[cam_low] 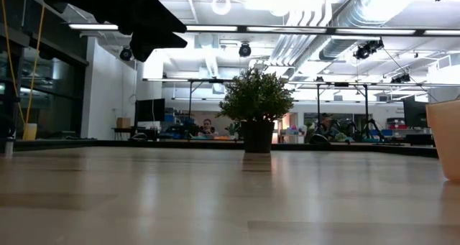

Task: Fold microfiber towels
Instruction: Put the folded blue microfiber towel into the orange bin

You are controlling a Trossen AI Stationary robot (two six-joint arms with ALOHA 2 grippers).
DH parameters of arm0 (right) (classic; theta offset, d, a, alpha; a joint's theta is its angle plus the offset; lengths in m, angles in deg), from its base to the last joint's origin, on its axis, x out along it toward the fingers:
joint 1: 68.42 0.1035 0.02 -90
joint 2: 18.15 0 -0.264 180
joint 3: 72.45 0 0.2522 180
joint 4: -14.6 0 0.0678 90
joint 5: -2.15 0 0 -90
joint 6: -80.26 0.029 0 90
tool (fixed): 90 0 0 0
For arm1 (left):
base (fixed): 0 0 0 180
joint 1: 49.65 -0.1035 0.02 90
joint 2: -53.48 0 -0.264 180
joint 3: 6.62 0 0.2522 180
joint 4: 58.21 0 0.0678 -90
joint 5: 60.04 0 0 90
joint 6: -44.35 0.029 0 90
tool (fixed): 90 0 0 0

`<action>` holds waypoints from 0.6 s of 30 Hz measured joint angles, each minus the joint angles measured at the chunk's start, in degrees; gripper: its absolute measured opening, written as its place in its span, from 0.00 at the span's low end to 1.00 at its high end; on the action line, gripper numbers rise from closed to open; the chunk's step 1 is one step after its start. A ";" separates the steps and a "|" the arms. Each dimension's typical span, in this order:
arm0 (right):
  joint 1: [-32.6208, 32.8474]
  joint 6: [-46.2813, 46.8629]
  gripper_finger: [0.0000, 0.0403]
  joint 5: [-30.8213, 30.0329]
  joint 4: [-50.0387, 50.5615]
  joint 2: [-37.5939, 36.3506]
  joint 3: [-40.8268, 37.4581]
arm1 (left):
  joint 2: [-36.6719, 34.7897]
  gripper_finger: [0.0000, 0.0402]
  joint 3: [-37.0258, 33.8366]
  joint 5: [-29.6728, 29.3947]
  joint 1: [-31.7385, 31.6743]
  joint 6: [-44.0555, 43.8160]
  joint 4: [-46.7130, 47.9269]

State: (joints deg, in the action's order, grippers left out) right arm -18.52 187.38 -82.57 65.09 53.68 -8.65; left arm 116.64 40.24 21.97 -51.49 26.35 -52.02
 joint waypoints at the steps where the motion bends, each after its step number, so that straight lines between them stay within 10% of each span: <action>1: -0.50 -0.59 0.40 0.11 -2.01 0.35 -0.75 | 0.00 0.40 0.00 0.00 0.00 0.03 0.00; 8: -3.62 -0.23 0.05 1.97 -3.63 3.20 -3.14 | 0.00 0.40 0.00 -0.02 0.00 0.09 0.00; 18: -7.38 -2.09 0.01 0.62 -3.47 9.08 -3.14 | 0.00 0.40 0.00 -0.26 0.00 2.10 0.02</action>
State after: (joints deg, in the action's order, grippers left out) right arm -25.89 185.29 -81.95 61.62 62.76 -11.79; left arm 116.64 40.24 21.71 -51.49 28.45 -52.00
